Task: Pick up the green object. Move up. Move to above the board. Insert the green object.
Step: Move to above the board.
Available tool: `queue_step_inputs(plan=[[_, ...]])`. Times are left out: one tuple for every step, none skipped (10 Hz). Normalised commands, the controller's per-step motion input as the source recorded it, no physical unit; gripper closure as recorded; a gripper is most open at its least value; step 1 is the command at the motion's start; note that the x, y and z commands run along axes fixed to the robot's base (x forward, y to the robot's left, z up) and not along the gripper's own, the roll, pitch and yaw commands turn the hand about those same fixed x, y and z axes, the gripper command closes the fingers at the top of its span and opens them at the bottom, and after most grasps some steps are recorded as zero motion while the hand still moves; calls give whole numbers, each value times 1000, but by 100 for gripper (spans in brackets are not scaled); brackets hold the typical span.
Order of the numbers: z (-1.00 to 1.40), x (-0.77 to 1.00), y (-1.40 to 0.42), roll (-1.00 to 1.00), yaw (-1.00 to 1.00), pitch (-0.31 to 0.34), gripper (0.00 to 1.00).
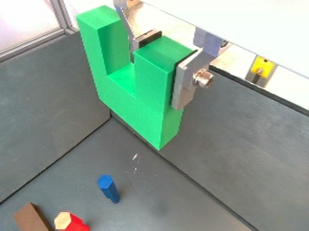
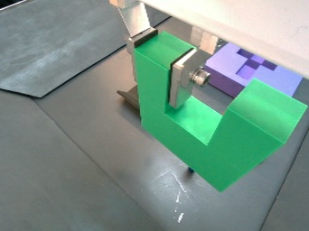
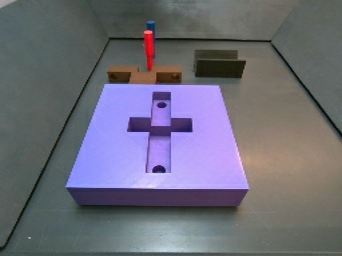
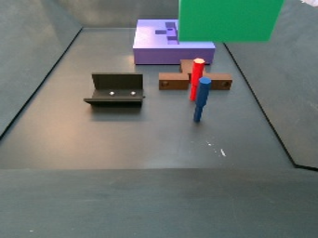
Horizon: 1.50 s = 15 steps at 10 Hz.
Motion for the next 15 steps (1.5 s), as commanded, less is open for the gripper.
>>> queue_step_inputs(plan=[[121,-35,-1400,32,96,109,100],[125,-39,-1400,66,88,87,100],[126,-51,-1400,88,59,19,100],[124,-56,-1400,37,23,-3,100],[123,-49,-1400,29,25,3,100],[123,-49,-1400,20,16,17,100],[131,-50,-1400,5,10,17,100],[138,-51,-1400,-4,3,4,100],[138,-51,-1400,-13,8,10,100],[149,-41,-1400,5,10,24,100],[159,-30,-1400,1,9,49,100],[162,-10,-1400,18,9,71,100],[101,45,-831,3,10,113,100],[68,66,-482,3,7,138,100],[52,61,-198,11,6,140,100]])
